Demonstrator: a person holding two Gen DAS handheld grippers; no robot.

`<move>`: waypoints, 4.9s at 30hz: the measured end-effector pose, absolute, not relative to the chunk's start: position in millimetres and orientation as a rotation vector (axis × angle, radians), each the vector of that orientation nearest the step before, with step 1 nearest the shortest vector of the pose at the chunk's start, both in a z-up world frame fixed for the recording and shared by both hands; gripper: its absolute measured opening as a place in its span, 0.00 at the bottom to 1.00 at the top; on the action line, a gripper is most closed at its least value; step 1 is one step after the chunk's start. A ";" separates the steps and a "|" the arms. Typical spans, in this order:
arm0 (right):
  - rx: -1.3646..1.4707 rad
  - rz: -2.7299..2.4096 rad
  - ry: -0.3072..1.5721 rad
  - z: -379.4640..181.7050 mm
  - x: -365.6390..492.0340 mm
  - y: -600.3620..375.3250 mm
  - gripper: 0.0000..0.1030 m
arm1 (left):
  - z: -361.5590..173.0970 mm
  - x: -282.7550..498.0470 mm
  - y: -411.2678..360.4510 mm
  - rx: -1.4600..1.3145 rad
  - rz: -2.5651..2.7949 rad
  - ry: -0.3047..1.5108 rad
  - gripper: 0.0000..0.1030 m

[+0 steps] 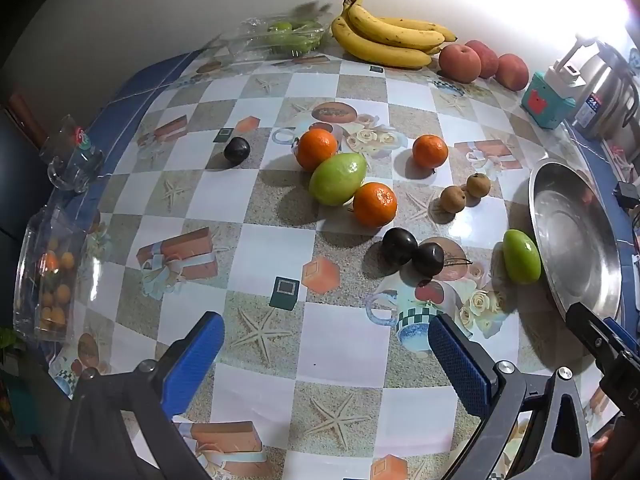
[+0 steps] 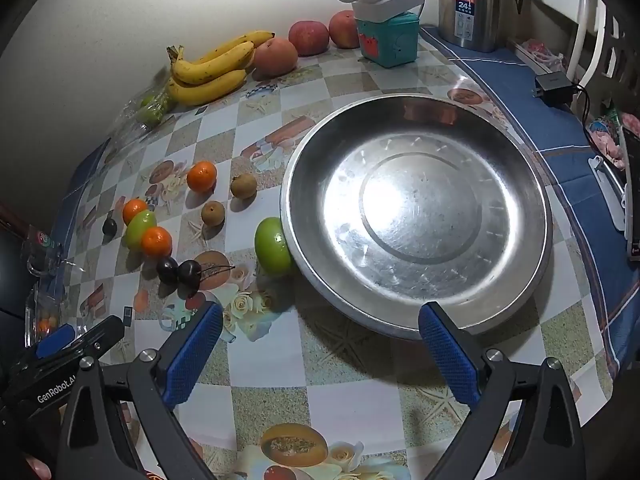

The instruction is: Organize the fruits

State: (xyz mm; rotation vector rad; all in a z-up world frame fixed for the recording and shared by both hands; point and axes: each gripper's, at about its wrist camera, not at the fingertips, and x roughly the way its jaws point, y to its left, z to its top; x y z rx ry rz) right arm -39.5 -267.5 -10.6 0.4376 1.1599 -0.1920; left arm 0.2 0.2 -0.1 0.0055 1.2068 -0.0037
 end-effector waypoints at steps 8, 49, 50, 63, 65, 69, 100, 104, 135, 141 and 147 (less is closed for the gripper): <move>0.439 -0.192 1.161 -10.7 -39.9 -267.8 0.96 | 0.6 1.1 0.0 0.004 -0.003 1.207 1.00; 0.448 -0.193 1.166 -12.5 -40.4 -268.7 0.96 | -3.2 -0.3 3.8 -0.022 -0.011 1.207 1.00; 0.447 -0.193 1.167 -12.5 -40.3 -268.7 0.96 | -3.3 -0.4 3.9 -0.024 -0.012 1.206 1.00; 0.413 -0.086 1.132 -5.9 -23.4 -249.0 0.96 | 2.0 18.5 35.3 -0.260 -0.010 1.202 1.00; 0.411 -0.068 1.118 -2.7 -17.3 -242.9 0.96 | 5.3 28.6 34.6 -0.263 0.017 1.262 1.00; 0.406 -0.051 1.135 -3.9 -1.1 -231.0 0.96 | 18.6 42.8 30.3 -0.243 0.044 1.184 1.00; 0.235 0.080 1.297 -39.9 79.4 -164.9 0.95 | -14.4 101.4 47.0 -0.272 0.121 1.244 1.00; 0.254 0.093 1.328 -47.0 77.4 -166.6 0.94 | -19.2 99.0 49.5 -0.345 0.093 1.274 1.00; 0.322 0.077 1.379 -50.2 59.5 -182.1 0.64 | -72.7 96.9 -20.2 -0.292 -0.024 1.452 1.00; 0.331 0.082 1.371 -47.9 59.0 -182.0 0.64 | -70.7 91.8 -13.3 -0.303 0.015 1.440 1.00; 0.337 0.088 1.364 -45.7 57.8 -181.9 0.64 | -72.9 84.1 3.3 -0.304 0.146 1.410 1.00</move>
